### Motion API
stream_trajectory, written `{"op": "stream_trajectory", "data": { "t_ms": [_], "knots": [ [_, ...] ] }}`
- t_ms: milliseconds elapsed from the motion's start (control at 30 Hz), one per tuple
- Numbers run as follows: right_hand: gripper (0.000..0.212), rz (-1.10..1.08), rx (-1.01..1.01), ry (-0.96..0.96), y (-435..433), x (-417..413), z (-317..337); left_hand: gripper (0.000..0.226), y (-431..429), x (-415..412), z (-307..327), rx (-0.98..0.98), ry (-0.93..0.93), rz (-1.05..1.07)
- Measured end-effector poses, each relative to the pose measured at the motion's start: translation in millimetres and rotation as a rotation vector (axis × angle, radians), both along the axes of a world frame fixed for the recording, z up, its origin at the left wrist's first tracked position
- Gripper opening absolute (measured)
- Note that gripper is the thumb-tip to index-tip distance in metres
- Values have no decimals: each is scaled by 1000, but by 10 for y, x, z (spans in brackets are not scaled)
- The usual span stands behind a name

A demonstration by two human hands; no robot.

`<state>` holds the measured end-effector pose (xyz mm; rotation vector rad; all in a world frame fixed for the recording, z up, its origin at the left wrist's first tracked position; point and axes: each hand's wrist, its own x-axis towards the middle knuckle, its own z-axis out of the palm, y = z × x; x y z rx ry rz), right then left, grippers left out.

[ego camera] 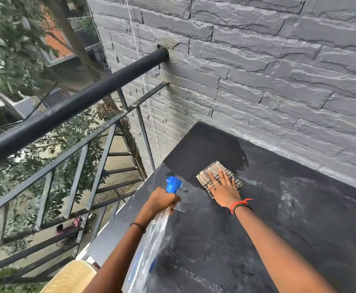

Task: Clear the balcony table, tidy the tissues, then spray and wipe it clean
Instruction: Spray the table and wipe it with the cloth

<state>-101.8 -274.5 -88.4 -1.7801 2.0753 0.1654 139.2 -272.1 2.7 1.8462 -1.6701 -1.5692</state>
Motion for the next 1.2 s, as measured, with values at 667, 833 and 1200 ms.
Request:
{"op": "stream_trajectory", "data": {
  "t_ms": [667, 833, 1200],
  "knots": [
    [54, 300, -94, 31, -93, 1132, -100, 15, -295, 595, -25, -34, 47, 232],
    [72, 429, -108, 17, 207, 753, -104, 19, -404, 648, -59, -8, 71, 235],
    [55, 359, -92, 3, -643, 1389, -87, 15, -512, 876, -133, 12, 66, 317]
  ]
}}
